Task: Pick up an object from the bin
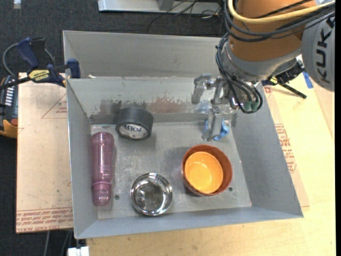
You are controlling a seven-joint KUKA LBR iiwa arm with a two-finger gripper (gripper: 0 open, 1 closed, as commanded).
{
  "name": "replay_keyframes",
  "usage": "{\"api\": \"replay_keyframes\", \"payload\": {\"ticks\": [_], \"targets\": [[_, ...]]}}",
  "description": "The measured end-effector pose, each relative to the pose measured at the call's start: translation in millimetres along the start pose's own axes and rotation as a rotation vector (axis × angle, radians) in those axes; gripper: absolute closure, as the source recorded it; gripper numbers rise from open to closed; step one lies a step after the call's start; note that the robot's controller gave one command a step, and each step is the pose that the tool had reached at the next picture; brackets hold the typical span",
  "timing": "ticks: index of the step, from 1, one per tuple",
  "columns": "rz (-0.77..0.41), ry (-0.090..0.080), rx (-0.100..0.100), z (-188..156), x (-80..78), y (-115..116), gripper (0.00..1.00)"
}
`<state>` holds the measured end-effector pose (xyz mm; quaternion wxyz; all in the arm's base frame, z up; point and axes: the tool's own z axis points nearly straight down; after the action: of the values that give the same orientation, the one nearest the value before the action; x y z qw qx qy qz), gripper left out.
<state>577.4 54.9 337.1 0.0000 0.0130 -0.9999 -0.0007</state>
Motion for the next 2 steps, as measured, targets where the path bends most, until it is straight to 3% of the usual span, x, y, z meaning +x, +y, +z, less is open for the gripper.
{"api": "replay_keyframes", "payload": {"ticks": [1, 2], "targets": [[0.041, 0.003, 0.000, -16, 2.5, -9, 0.00], [-0.010, -0.010, -0.001, -32, 3.5, 19, 0.00]]}}
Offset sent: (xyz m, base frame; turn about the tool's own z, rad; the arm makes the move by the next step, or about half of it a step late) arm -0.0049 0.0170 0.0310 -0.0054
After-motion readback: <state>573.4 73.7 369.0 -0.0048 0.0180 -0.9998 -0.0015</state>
